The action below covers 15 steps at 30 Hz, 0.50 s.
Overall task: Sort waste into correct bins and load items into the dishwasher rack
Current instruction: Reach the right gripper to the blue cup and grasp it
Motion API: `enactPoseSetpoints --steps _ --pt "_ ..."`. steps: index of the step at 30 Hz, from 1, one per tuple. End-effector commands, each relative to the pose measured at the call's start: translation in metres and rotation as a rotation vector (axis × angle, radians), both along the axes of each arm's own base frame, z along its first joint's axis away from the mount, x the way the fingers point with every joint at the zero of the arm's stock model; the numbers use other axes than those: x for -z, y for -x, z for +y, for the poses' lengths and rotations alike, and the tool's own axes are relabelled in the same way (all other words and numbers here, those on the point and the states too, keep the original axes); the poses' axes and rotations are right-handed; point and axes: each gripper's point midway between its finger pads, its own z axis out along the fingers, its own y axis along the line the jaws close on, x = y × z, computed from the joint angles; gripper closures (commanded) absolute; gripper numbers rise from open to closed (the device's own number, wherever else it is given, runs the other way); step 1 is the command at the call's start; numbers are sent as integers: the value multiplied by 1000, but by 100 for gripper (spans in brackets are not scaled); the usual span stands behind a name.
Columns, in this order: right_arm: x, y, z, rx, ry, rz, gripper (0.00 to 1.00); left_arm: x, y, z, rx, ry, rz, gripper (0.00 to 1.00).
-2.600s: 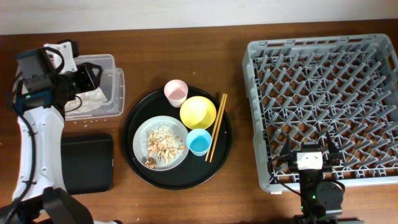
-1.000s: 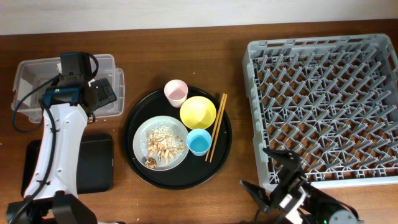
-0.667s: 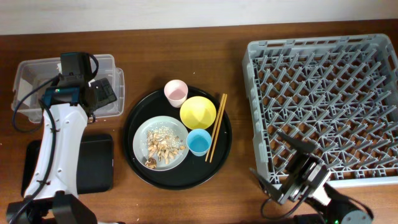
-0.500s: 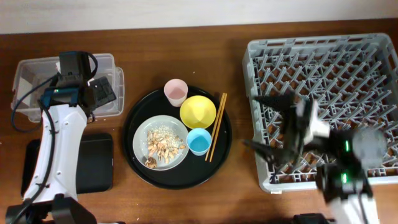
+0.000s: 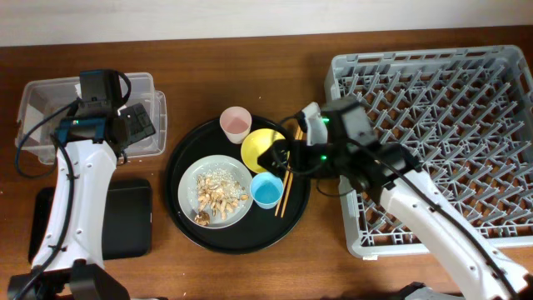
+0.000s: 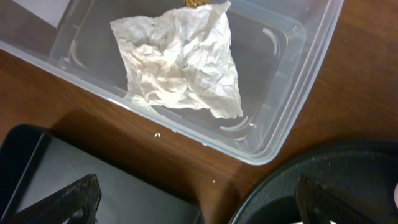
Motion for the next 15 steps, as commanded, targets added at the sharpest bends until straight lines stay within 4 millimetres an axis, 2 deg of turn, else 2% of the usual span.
enactPoseSetpoints --steps 1,2,3,5,6,8,11,15 --pt "-65 -6 -9 95 312 -306 1 -6 0 0 -10 -3 -17 1" --pt "-79 7 0 68 339 -342 1 -6 0 0 -10 -3 -17 1" --pt "-83 13 8 48 334 -360 1 -6 0 0 -10 -3 -17 1" --pt "-76 14 13 31 346 -348 1 -6 0 0 -10 -3 -17 1" --pt "-64 13 14 21 372 -320 1 -6 0 0 -10 -3 -17 1" --pt "-45 16 36 -68 362 -232 1 -6 0 0 -10 -3 -17 1" --pt "-18 15 40 -157 529 -75 1 -6 0 0 -10 -3 -17 1" --pt "20 8 55 -243 619 -22 1 -6 0 0 -10 -3 -17 1"
